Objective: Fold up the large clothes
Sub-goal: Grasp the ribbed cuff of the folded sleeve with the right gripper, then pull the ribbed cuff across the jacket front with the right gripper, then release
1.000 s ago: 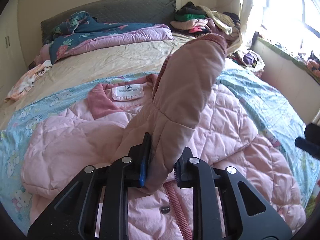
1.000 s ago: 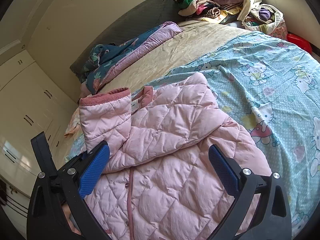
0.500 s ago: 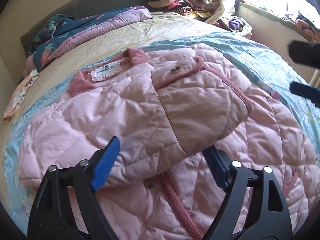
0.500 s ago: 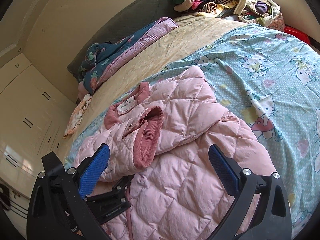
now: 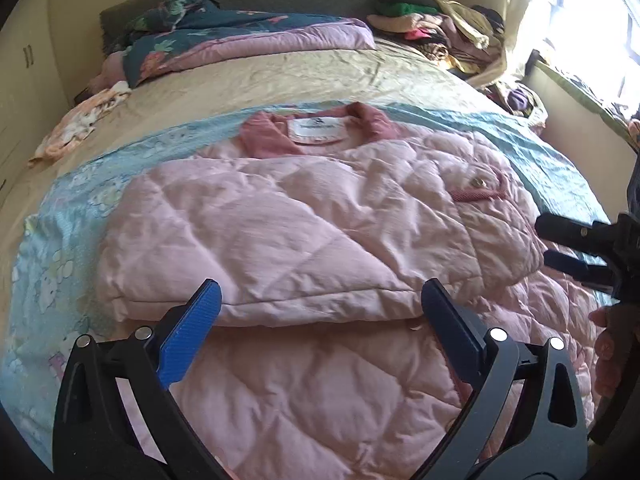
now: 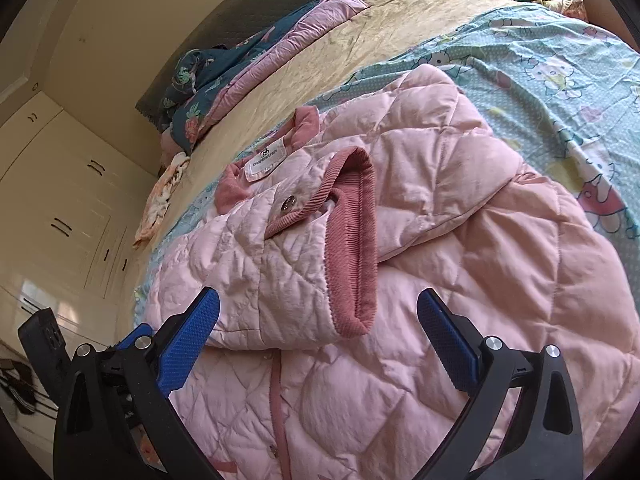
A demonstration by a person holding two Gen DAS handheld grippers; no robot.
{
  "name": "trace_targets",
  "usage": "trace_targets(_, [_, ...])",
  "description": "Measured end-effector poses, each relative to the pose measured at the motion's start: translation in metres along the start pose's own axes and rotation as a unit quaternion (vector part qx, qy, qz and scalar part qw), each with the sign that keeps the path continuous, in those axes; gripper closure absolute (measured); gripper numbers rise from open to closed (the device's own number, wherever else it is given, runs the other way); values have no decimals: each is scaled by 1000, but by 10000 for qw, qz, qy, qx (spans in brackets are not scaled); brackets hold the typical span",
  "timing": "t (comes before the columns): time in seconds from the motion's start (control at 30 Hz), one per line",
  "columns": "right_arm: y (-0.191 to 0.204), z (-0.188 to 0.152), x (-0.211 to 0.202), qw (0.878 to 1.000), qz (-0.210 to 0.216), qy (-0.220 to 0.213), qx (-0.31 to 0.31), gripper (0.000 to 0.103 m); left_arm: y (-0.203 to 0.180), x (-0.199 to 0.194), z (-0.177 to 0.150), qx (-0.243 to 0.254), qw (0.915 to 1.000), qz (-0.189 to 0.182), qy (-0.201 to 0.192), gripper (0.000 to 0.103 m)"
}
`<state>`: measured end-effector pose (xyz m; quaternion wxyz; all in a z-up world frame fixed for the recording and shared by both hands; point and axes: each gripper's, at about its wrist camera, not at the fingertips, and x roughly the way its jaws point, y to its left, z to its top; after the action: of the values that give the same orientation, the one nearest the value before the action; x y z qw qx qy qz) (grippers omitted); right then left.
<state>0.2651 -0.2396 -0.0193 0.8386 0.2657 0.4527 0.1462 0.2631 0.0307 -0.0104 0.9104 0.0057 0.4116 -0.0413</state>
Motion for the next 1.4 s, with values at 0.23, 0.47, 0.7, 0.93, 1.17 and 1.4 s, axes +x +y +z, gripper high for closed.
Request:
trace_targets(0.23, [3, -1, 24, 9999, -124, 62, 72, 32, 68, -19, 1, -814, 9961, 281, -178, 10])
trace_targets(0.47, [20, -8, 15, 9961, -213, -344, -778, 81, 116, -29, -9, -1593, 9864, 330, -251, 10])
trace_targets(0.7, [69, 22, -26, 9843, 106, -832, -1554, 85, 134, -33, -5, -1815, 9821, 385, -320, 10])
trace_targets(0.93, [106, 75, -56, 9609, 34, -1308, -2440, 86, 145, -30, 12, -1962, 9788, 409, -433, 10])
trace_targets(1.17, [75, 95, -44, 9636, -302, -1272, -2333, 86, 137, -11, 33, -1921, 9805, 245, -329, 10])
trace_targets(1.4, [42, 82, -16, 9715, -582, -992, -2072, 86, 115, 16, 42, -1691, 9855, 81, -98, 10])
